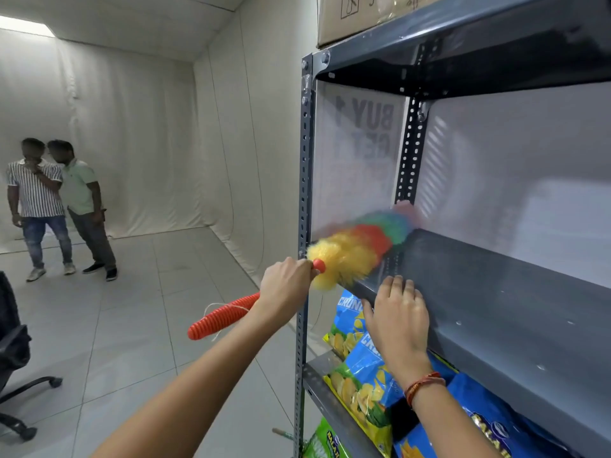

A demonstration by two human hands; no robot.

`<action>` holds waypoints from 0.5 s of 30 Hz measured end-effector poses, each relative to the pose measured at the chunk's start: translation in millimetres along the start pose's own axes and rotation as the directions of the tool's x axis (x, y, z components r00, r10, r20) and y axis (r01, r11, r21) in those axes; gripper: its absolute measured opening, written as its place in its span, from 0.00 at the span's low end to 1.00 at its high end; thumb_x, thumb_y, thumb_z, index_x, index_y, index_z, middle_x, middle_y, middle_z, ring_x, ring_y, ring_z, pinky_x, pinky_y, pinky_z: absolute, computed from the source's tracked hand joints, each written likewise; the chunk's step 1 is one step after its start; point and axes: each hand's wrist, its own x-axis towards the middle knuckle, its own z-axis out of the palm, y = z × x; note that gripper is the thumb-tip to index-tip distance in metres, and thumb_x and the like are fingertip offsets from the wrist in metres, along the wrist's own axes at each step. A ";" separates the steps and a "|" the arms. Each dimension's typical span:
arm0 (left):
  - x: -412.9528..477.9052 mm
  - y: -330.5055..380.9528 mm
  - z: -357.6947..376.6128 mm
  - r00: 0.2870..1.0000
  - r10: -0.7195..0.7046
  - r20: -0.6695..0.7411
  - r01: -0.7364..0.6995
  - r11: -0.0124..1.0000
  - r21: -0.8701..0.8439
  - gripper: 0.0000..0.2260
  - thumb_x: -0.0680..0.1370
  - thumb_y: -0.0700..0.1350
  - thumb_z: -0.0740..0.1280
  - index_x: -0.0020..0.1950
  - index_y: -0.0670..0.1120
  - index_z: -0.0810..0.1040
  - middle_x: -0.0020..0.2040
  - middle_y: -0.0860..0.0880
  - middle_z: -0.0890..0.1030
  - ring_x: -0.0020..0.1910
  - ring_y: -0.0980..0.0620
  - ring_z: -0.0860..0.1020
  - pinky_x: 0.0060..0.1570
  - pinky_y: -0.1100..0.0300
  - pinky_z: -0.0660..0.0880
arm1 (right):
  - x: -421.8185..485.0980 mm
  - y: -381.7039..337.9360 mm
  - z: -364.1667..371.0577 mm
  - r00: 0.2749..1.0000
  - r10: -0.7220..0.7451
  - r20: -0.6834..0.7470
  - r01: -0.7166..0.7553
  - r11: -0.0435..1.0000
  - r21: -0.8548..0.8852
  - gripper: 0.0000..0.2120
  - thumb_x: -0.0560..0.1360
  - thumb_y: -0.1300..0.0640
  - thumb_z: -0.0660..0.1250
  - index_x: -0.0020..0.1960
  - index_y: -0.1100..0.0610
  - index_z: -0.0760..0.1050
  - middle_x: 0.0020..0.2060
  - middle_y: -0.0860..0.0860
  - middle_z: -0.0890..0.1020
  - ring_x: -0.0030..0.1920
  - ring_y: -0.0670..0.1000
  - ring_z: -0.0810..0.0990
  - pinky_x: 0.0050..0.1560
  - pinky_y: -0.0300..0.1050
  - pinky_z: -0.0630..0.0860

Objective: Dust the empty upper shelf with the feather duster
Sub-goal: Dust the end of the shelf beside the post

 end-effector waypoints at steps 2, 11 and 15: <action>-6.6 -8.9 3.4 0.999 0.040 0.014 -0.039 0.999 -0.038 0.18 0.82 0.56 0.53 0.63 0.50 0.77 0.46 0.45 0.82 0.43 0.43 0.82 0.37 0.55 0.73 | 1.1 0.5 0.9 1.000 -0.008 0.003 0.008 1.000 0.007 0.32 0.78 0.41 0.57 0.70 0.66 0.63 0.69 0.62 0.71 0.69 0.60 0.70 0.68 0.51 0.68; -2.7 -31.1 -0.2 0.995 -0.095 0.011 0.095 0.995 0.005 0.17 0.82 0.54 0.55 0.61 0.48 0.78 0.48 0.45 0.82 0.45 0.43 0.81 0.36 0.57 0.70 | 1.0 0.8 -0.9 1.000 -0.018 0.022 0.017 0.999 0.029 0.32 0.79 0.42 0.55 0.71 0.67 0.61 0.70 0.62 0.70 0.70 0.60 0.68 0.70 0.51 0.66; -7.2 -29.6 -1.8 0.994 -0.092 -0.059 0.094 0.995 0.029 0.16 0.82 0.52 0.55 0.58 0.46 0.78 0.45 0.45 0.82 0.42 0.43 0.82 0.34 0.56 0.69 | 0.8 -0.4 -4.6 0.999 -0.013 0.038 0.012 0.999 0.040 0.31 0.79 0.42 0.55 0.71 0.66 0.60 0.70 0.62 0.69 0.71 0.60 0.67 0.70 0.51 0.65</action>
